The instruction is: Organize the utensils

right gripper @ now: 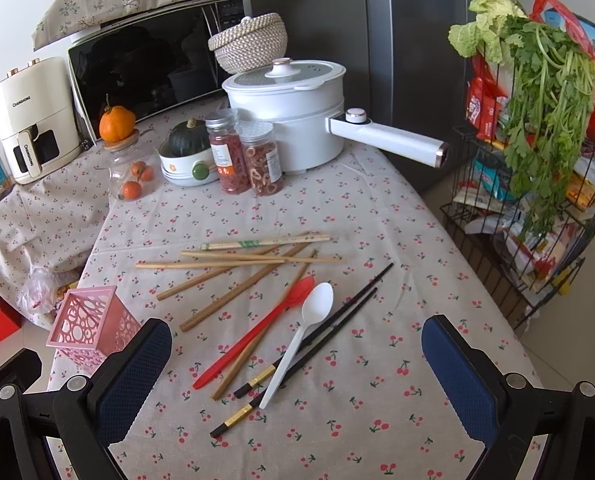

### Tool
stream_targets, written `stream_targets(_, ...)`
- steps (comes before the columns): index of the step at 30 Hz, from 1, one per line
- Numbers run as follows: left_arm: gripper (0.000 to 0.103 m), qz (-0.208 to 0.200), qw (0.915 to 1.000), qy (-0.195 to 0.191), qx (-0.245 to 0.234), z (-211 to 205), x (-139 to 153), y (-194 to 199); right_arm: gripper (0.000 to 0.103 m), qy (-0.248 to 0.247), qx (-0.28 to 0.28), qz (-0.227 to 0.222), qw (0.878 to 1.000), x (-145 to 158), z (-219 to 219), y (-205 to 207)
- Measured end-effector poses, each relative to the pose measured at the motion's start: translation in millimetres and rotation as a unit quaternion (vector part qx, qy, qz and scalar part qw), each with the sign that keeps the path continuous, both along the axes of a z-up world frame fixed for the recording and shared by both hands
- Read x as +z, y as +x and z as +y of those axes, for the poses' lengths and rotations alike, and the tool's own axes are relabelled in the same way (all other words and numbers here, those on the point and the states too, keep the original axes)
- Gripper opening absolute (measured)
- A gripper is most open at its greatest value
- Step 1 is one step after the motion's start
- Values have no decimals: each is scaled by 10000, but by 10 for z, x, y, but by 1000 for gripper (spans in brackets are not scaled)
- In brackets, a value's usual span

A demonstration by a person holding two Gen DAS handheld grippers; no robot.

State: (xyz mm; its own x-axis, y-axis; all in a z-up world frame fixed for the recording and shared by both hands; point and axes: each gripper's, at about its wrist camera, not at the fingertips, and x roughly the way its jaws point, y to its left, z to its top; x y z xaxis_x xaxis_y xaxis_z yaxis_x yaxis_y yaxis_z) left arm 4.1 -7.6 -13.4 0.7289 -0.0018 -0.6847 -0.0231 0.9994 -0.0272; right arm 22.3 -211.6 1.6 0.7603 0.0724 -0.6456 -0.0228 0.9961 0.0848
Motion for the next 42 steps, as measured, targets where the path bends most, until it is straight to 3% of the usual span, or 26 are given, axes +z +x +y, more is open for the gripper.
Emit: stream_targets(42,99,-4,10000,45,-27,-10,-2,1,103,92,2,58,9999,-29,25,-3)
